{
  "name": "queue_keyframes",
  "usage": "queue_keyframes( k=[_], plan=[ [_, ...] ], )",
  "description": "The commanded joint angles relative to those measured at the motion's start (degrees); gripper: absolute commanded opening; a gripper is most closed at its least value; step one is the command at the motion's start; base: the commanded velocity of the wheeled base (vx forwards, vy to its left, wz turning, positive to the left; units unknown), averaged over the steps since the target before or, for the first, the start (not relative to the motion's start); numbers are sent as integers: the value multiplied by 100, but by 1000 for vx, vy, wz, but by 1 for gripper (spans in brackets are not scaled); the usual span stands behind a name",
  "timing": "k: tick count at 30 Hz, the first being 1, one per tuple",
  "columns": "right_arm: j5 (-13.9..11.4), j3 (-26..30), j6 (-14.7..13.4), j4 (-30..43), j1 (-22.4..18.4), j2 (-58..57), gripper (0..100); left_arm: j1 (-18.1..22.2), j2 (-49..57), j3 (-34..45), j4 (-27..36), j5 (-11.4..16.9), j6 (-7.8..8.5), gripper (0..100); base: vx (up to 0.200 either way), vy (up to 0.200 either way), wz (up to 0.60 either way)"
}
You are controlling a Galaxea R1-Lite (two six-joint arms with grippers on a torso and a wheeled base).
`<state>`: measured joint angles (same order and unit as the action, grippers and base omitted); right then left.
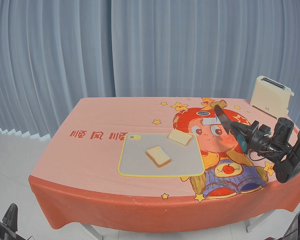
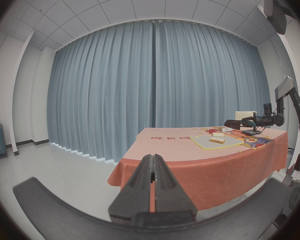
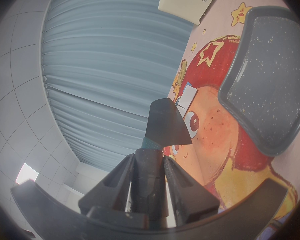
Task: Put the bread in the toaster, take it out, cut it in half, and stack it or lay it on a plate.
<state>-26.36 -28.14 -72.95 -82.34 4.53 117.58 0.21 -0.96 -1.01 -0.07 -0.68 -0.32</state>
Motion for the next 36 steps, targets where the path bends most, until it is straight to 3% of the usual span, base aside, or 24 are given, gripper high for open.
queue_keyframes(
  k=[1, 36],
  plan=[
    [-1, -8, 0, -2, 12, 28, 0, 6, -9, 101, -1, -2, -3, 0, 0, 0, 0],
    [-1, -78, -9, -11, -14, 116, 0, 6, -9, 101, -1, -2, -3, 0, 0, 0, 0]
  ],
)
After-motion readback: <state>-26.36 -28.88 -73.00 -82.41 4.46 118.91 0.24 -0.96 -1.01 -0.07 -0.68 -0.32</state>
